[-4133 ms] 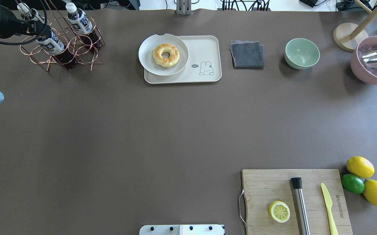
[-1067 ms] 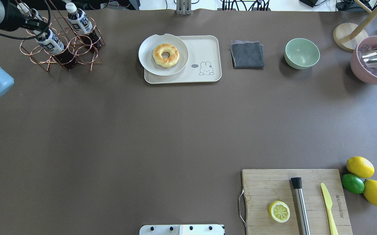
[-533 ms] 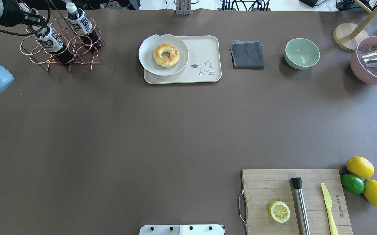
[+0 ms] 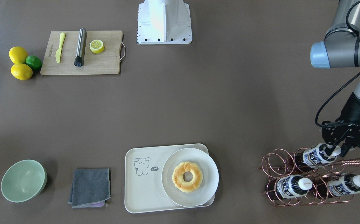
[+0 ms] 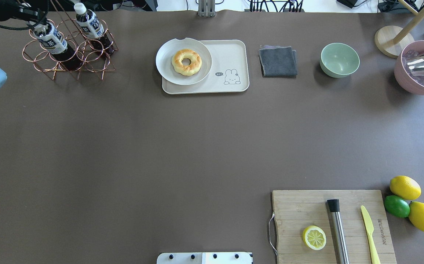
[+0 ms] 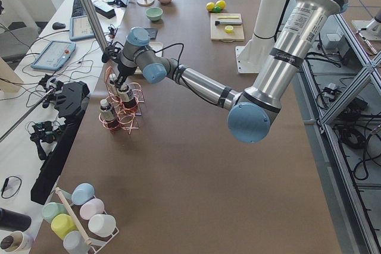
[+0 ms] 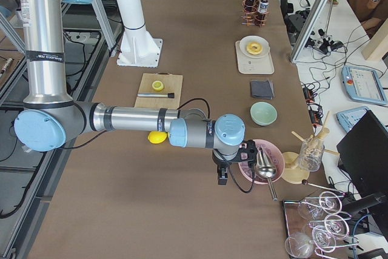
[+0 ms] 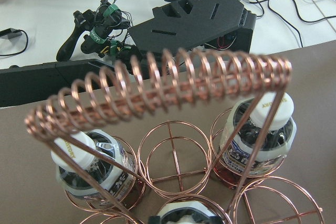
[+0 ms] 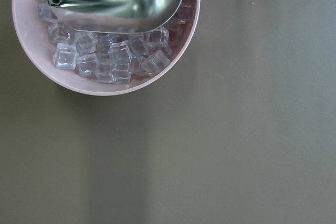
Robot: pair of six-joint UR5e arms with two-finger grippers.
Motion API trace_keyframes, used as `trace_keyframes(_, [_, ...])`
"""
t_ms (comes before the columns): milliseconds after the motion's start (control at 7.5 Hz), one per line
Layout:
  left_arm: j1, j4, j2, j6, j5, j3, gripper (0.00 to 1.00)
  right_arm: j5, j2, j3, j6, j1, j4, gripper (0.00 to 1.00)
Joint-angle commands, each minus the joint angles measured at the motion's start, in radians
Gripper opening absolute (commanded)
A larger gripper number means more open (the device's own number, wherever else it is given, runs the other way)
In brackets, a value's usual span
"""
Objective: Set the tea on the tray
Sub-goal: 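Grasp a tea bottle in the copper rack with the left gripper and lift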
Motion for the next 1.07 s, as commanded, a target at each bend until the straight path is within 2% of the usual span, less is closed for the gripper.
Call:
trace_keyframes(0, [-0.046,0.096,-0.028,0.005,-0.052,-0.041,0.00,0.002,-0.002,0.002,0.001,0.000,0.001,1.00])
trace_keyframes(400, [-0.110,0.330,-0.048,0.137,-0.056,-0.170,0.00,0.002,-0.011,0.002,-0.004,0.002,0.001,1.00])
trace_keyframes(667, [-0.138,0.429,-0.059,0.171,-0.057,-0.250,0.00,0.002,-0.013,0.002,-0.007,0.002,0.001,1.00])
trace_keyframes(933, [-0.135,0.687,-0.105,0.156,-0.051,-0.436,0.00,0.002,-0.027,0.008,-0.007,0.003,0.001,1.00])
